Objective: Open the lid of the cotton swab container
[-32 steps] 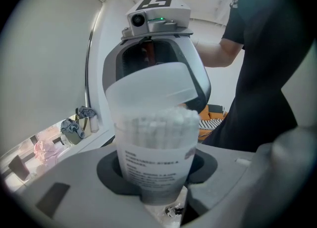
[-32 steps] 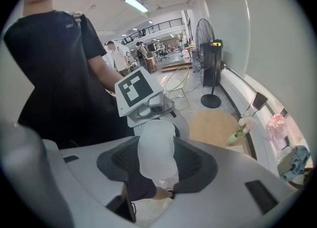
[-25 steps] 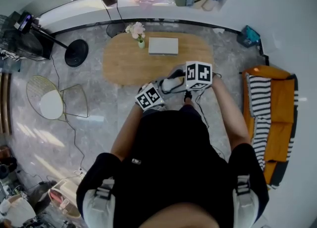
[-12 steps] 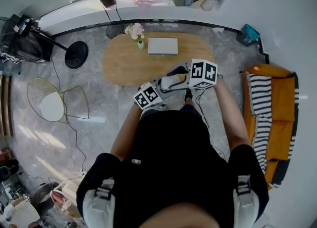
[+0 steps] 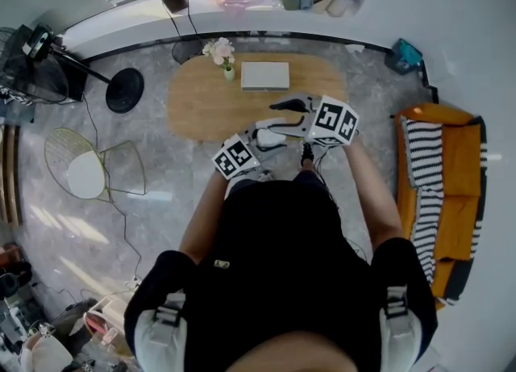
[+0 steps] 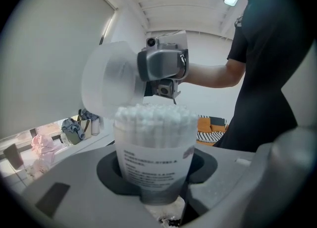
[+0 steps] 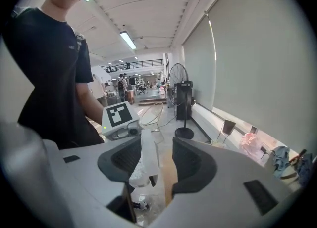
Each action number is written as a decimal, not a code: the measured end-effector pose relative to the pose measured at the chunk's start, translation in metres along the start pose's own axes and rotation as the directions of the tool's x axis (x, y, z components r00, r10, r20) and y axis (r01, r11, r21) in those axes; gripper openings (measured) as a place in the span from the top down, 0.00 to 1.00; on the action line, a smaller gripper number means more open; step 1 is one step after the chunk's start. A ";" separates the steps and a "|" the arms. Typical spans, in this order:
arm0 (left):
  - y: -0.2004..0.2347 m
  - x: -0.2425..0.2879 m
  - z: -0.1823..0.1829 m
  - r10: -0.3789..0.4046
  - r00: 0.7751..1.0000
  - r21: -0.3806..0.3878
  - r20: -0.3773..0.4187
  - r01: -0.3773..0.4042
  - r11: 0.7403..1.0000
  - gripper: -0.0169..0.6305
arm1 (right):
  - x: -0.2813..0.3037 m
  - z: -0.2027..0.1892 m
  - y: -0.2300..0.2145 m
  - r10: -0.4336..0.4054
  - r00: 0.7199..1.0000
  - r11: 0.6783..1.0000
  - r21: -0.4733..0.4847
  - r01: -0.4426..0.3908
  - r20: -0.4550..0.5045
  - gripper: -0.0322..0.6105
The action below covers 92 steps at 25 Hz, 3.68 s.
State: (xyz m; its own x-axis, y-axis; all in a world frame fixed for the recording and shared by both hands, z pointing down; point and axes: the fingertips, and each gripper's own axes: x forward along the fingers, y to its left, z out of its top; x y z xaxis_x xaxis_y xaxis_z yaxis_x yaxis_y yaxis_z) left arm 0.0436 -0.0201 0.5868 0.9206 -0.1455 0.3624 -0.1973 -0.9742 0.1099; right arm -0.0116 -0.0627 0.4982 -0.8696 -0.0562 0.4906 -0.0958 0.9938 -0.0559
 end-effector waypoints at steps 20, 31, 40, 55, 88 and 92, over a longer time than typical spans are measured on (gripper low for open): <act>-0.017 0.002 0.024 -0.027 0.999 0.076 0.028 0.025 0.997 0.67 | -0.012 -0.025 -0.032 -0.202 0.978 0.976 0.092 0.197 0.051 0.68; -0.006 -0.006 0.021 0.022 0.999 0.040 0.034 -0.023 0.999 0.67 | -0.023 -0.007 -0.023 -0.246 0.956 0.968 0.084 0.235 0.159 0.79; 0.005 -0.021 0.015 0.074 0.997 0.008 0.037 -0.074 0.997 0.67 | -0.033 -0.017 -0.020 -0.287 0.939 0.956 0.111 0.270 0.187 0.84; 0.020 -0.045 0.022 0.156 0.983 -0.038 0.093 -0.153 0.988 0.67 | -0.029 -0.058 -0.005 -0.353 0.930 0.932 0.122 0.340 0.102 0.95; 0.027 -0.050 0.014 0.152 0.985 -0.046 0.081 -0.148 0.988 0.67 | -0.032 -0.090 0.001 -0.397 0.917 0.907 0.166 0.386 0.041 0.95; 0.026 -0.049 0.015 0.147 0.986 -0.048 0.084 -0.143 0.989 0.67 | -0.032 -0.083 0.002 -0.396 0.918 0.906 0.180 0.384 0.033 0.95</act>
State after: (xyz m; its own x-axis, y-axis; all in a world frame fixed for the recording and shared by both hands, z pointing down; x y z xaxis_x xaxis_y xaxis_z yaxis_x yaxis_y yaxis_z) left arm -0.0020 -0.0411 0.5579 0.9066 -0.3007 0.2960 -0.3429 -0.9338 0.1017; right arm 0.0560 -0.0513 0.5549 -0.7762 -0.4481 0.4436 -0.5077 0.8613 -0.0183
